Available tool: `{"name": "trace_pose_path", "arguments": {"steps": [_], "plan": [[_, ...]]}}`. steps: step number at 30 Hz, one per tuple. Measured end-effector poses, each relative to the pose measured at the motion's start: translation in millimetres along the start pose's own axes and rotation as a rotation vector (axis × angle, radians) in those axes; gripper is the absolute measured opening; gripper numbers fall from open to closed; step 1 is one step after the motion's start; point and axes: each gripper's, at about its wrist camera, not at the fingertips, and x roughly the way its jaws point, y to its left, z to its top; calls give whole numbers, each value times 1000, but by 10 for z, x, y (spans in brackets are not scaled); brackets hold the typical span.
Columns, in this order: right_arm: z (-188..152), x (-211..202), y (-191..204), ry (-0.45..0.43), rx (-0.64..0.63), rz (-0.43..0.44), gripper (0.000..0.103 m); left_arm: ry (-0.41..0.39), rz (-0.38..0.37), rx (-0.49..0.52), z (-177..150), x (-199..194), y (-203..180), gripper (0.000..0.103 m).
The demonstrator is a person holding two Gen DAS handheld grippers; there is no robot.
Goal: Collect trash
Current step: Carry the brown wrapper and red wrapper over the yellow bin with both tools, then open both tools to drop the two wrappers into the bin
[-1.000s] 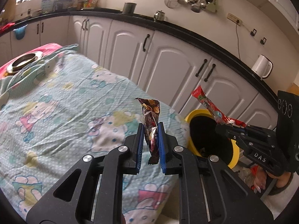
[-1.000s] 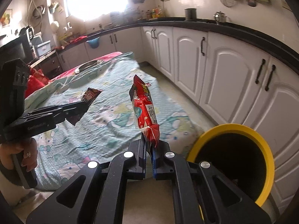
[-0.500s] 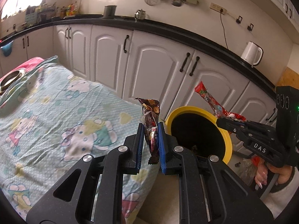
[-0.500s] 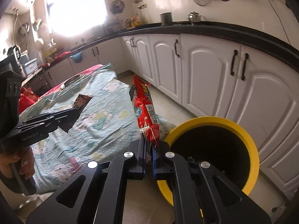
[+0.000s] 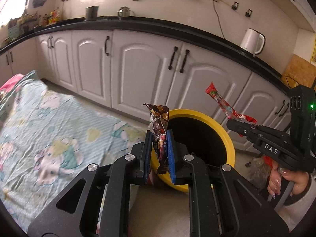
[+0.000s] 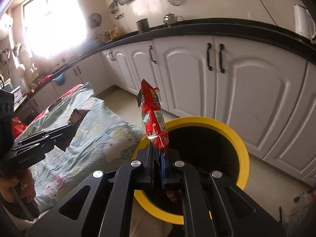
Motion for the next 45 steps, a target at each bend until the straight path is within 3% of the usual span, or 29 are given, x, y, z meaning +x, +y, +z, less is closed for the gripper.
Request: {"name": "trace_pose_path", "arguments": {"steps": [12,24,45], "plan": [[-158,-37,-439,3,82,-72,5,54,-65,99,31,472,-498,10],[-384,83,-715,73,145,-107,5,137,-107,123,5,904,-748,10],[-466,371,-817,148,158,-114,9,230,-99,104,-6,1337,-692,11]]}}
